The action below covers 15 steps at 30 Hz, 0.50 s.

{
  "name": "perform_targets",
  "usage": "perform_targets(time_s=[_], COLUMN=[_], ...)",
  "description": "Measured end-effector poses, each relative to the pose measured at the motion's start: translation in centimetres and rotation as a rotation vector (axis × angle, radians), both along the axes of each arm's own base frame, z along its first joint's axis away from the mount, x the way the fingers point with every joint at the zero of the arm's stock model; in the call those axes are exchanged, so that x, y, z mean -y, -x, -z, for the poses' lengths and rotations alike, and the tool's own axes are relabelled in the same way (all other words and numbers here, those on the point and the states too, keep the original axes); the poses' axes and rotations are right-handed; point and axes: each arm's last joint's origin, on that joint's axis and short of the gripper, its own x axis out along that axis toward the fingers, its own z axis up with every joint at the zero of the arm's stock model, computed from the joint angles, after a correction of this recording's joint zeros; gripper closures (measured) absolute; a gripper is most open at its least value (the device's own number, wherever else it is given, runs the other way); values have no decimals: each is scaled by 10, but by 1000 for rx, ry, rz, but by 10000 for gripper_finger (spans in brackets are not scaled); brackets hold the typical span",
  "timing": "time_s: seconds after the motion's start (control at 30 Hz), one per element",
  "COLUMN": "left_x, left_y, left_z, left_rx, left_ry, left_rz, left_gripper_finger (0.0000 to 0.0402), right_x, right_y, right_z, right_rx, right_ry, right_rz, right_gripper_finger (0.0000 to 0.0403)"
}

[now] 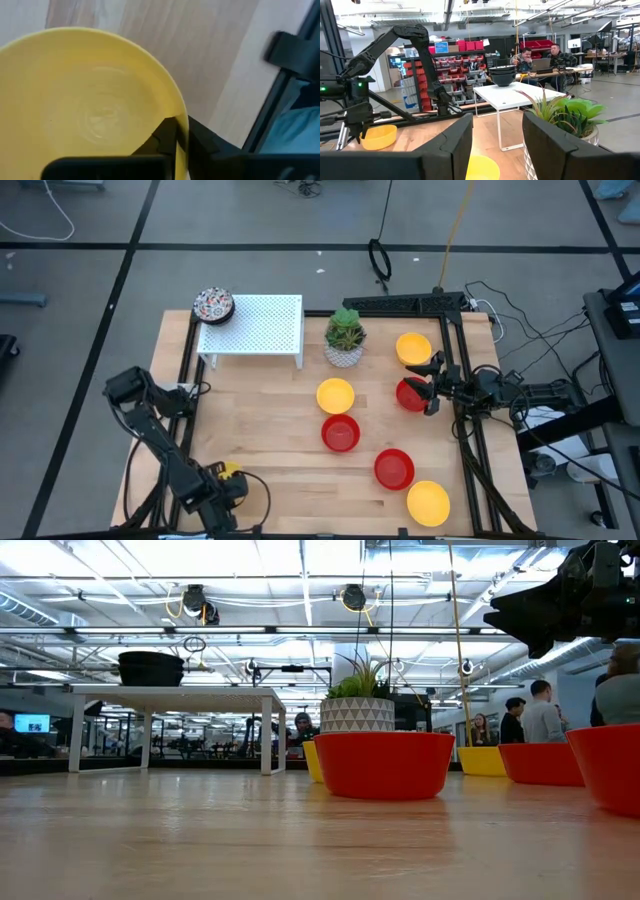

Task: Pick & Place Mini bowls
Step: Put the yellow bowl on the shelf

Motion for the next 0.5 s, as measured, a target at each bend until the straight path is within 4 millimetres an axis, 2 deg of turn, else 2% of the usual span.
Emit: perform_targets(time_s=[0.1,0.27,0.5], left_x=[-4,-15,-54], left_y=[-3,-16,-43], left_z=[-7,-22,-55], left_rx=[42,175,429], left_ry=[0,-17,-206], left_rz=[42,156,291], left_gripper_finger=[374,395,389], right_x=[0,0,0], right_y=[0,0,0], right_z=[0,0,0], right_rx=[0,0,0], right_ry=[0,0,0], right_rz=[0,0,0], right_gripper_finger=[243,243,243])
